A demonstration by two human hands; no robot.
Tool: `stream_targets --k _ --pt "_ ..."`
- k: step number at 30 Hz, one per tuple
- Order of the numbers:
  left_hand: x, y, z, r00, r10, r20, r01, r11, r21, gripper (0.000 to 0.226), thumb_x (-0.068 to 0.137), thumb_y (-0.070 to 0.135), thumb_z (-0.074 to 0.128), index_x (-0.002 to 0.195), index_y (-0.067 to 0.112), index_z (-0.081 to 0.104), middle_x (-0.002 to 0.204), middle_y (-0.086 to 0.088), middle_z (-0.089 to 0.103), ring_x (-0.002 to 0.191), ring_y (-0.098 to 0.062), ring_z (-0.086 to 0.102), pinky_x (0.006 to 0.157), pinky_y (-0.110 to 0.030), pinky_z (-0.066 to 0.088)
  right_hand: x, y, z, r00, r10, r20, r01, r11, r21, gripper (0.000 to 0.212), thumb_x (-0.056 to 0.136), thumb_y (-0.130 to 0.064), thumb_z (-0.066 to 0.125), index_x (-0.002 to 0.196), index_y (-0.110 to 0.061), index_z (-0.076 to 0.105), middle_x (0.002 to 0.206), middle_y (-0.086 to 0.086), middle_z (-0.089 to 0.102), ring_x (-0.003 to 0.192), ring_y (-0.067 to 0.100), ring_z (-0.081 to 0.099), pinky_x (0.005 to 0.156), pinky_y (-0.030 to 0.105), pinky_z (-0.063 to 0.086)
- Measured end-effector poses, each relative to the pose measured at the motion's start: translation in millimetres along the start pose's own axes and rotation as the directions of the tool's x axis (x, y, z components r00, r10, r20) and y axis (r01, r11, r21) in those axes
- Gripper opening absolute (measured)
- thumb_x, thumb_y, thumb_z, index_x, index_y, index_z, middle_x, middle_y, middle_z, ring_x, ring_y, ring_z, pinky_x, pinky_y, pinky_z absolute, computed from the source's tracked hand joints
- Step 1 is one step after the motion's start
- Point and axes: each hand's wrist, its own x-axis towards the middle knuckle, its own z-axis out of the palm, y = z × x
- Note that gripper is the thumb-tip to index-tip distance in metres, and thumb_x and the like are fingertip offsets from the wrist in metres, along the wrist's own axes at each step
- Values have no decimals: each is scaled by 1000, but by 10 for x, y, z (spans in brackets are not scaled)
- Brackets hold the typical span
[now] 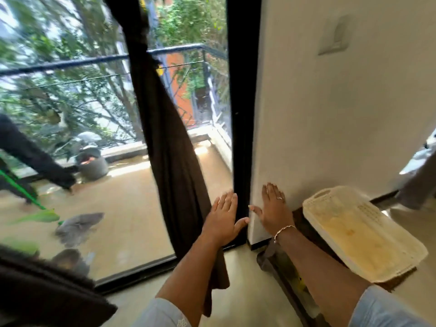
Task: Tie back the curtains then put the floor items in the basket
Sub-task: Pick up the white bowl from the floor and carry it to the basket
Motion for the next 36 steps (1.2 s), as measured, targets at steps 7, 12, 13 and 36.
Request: stream_targets --k 7,12,13,36 --pt "-1196 -536 35 999 35 -38 -33 998 45 77 93 57 26 148 8 1 157 -10 -5 145 -20 -7 114 -31 -13 -593 -1079 136 999 -40 -2 40 999 -3 74 96 -48 31 147 -3 4 156 16 4 145 28 2 117 37 2" --pt "-2251 -1130 -14 989 -138 -57 141 989 53 77 93 57 23 148 10 -4 157 -8 -9 145 -19 -12 115 -31 -11 -1161 -1970 214 987 -159 -4 158 985 -68 74 95 -51 29 147 -2 5 155 18 6 145 31 5 118 39 2" --pt "-2505 -1277 -29 982 -182 -59 185 981 53 77 94 57 23 147 10 -6 157 -8 -11 145 -20 -12 115 -31 -11 -1276 -2198 229 982 -187 4 187 980 -74 75 96 -51 27 147 -2 4 156 19 5 145 31 4 117 40 2" --pt "-6898 -3814 -235 378 -920 -101 921 385 -63 77 94 56 22 147 5 -2 157 -12 -5 145 -21 -7 116 -35 -7 -3003 -7170 837 378 -921 94 918 386 91 75 96 -51 26 147 -2 0 155 20 -2 145 31 -2 118 40 0"
